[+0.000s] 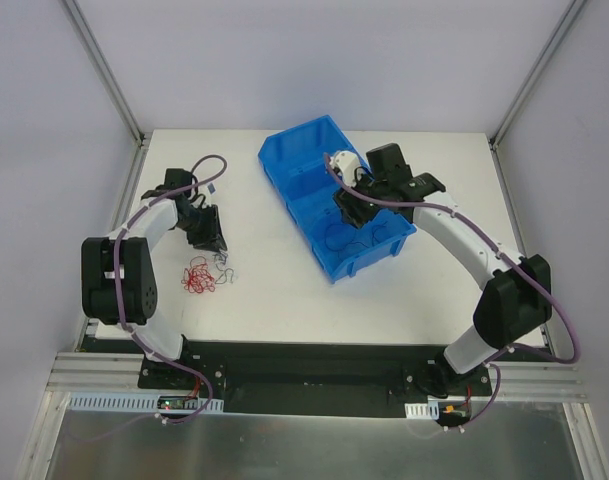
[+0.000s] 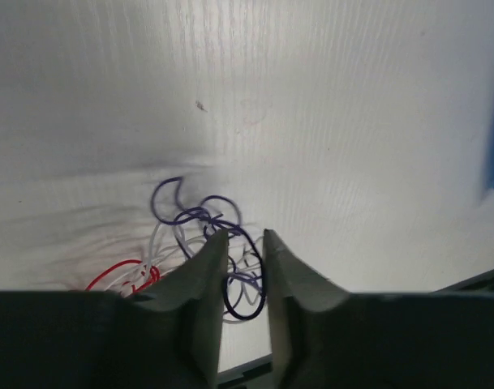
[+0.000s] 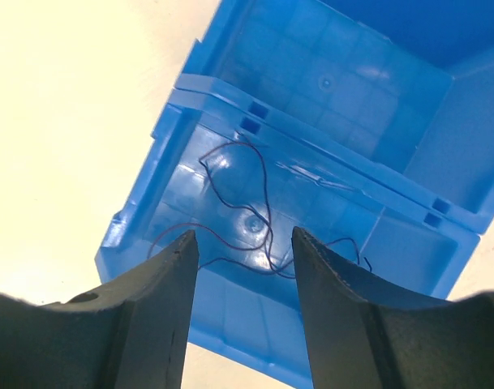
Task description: Untangle the cables
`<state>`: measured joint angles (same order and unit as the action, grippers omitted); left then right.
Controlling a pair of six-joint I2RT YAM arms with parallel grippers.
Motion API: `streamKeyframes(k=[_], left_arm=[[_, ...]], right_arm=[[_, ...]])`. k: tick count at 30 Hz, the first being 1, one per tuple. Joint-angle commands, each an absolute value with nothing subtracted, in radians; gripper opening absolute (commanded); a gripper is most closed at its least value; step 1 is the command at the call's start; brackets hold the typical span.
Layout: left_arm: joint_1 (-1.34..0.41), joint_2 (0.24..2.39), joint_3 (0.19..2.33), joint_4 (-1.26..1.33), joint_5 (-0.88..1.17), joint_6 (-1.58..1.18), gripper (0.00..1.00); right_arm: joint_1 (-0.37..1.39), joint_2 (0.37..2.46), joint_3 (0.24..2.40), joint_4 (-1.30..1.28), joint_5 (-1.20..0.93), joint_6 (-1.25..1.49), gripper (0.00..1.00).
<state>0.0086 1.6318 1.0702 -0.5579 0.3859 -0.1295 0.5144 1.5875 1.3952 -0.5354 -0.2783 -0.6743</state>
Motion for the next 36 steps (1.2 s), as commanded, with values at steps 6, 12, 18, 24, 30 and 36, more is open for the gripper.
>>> streamKeyframes(k=[6,12,18,24,30,36], left_arm=[[0.017,1.452,1.103,-0.529,0.342,-0.15,0.0],[0.017,1.185,1.074,-0.508,0.445,-0.216,0.0],[0.017,1.066,1.112,-0.503,0.492,-0.334,0.0],[0.017,1.003,1.149,-0.505,0.54,-0.423,0.0],[0.015,0.939,1.17,-0.505,0.566,-0.485,0.0],[0.017,0.885,1.233,-0.503,0.511,-0.52,0.0]], right_arm=[[0.591,1.552,1.457,-0.343,-0.382,-0.519,0.59],[0.624,1.634,1.47,0.036,-0.606,-0.123,0.75],[0.799,1.713,1.466,0.297,-0.588,-0.011,0.82],[0.917,1.81,1.477,0.42,-0.477,-0.025,0.82],[0.959,1.956,1.546,0.448,-0.397,-0.003,0.69],[0.966,2.069,1.652,0.428,-0.428,0.097,0.36]])
